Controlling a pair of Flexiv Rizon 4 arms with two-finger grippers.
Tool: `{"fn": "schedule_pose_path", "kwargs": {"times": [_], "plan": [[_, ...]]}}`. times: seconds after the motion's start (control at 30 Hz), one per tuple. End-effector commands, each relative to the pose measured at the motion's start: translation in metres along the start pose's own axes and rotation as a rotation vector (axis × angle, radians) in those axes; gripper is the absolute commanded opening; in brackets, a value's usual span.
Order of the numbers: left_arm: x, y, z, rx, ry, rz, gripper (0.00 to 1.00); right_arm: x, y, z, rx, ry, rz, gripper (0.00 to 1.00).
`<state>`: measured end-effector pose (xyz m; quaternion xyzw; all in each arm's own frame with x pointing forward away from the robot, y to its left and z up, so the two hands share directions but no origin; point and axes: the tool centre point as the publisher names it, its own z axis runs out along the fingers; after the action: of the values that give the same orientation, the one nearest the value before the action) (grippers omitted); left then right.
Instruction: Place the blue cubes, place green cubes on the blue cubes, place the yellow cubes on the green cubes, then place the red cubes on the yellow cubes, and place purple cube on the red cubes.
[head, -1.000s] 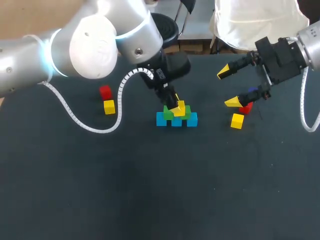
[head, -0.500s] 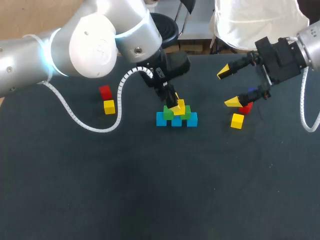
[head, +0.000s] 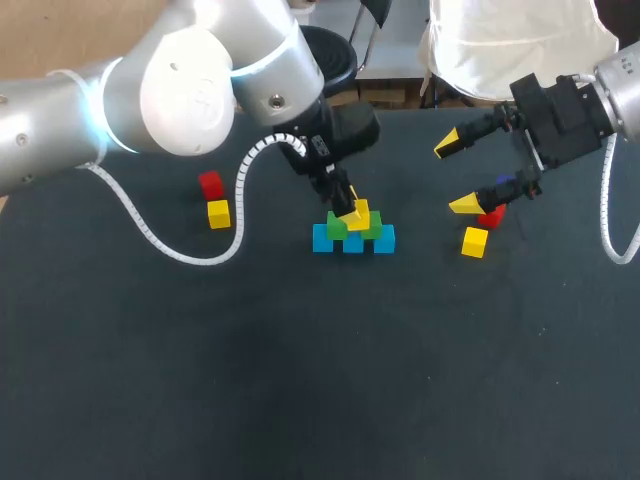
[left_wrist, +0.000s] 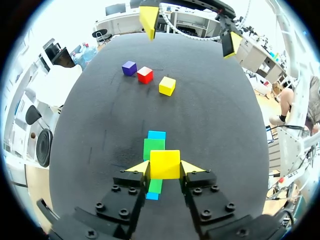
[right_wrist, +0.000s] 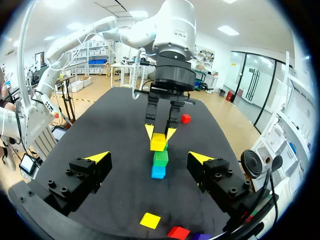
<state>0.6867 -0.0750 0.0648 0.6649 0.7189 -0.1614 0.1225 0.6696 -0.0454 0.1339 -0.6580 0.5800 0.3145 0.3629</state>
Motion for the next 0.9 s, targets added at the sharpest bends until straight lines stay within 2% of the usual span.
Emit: {"fn": "schedule_pose_path", "kwargs": {"times": [0.03,0.9], "plan": [[-0.0007,0.0021,0.0006,0.004,0.000,0.003,0.00,-0.0001,0.0000,-0.0001,0.000,0.001,0.000,1.00],[-0.0013,0.0076,0.0040,-0.002,0.006,0.013,0.00,-0.0001,0.0000,-0.0001,0.000,0.001,0.000,1.00]]}}
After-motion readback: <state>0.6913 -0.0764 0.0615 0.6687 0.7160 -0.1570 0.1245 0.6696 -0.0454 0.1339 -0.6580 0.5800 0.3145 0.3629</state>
